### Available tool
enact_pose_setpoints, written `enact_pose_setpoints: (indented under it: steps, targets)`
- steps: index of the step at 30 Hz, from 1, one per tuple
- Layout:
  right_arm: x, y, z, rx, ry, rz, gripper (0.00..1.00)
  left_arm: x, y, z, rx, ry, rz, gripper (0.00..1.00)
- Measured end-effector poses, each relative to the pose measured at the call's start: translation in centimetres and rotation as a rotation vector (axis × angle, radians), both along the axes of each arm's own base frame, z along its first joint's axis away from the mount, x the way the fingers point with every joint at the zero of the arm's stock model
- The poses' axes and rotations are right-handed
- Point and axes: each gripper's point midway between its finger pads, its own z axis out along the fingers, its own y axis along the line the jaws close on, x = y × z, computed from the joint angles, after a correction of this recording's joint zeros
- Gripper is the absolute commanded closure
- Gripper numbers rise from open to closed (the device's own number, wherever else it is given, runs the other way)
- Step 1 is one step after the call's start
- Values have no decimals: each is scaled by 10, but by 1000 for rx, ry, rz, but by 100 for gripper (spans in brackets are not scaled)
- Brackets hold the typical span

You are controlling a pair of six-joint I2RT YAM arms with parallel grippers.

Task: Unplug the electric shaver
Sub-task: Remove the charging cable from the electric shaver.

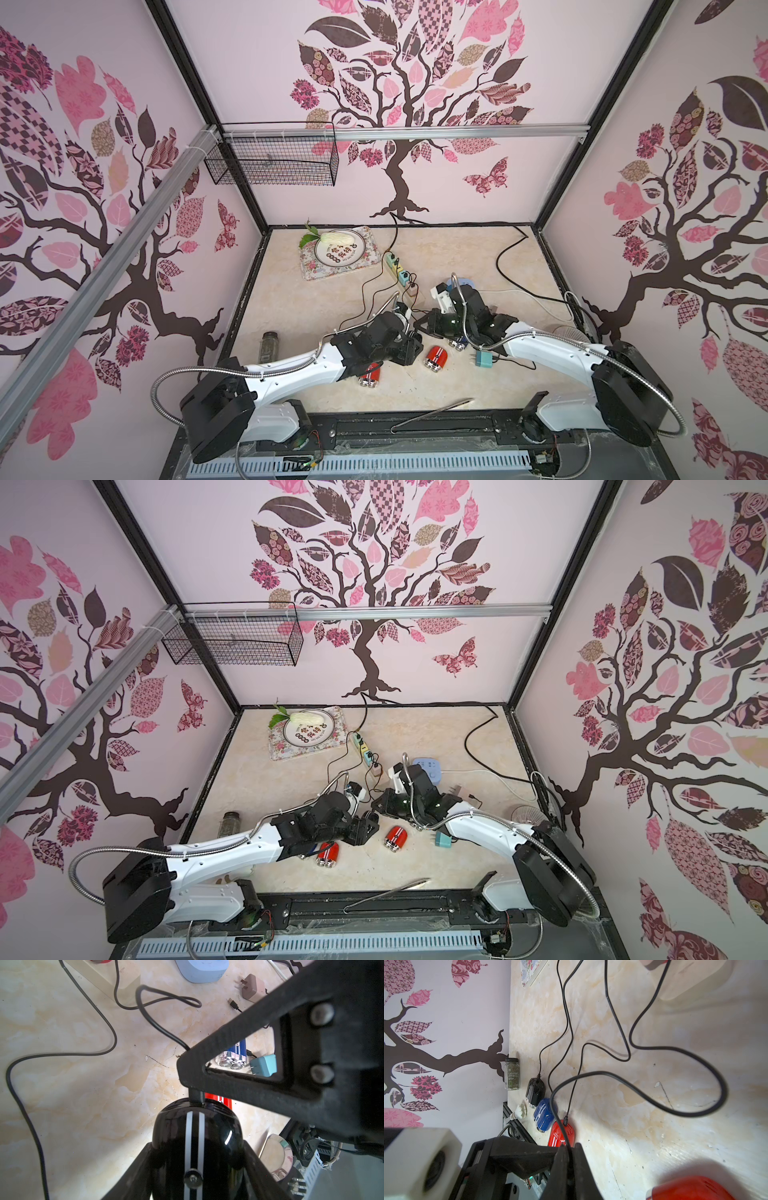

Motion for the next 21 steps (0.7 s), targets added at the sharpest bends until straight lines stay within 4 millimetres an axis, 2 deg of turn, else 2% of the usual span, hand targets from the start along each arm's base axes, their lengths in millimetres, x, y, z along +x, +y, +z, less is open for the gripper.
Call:
enact_pose_setpoints:
  steps: [16,21]
  targets:
    - [0,-2,-2,-16,6,-7,92,-4,1,-2,-2,6,-16,85]
    - [9,-8,-1,-21,-2,-37,92,-8,4,-5,1,19,-26,85]
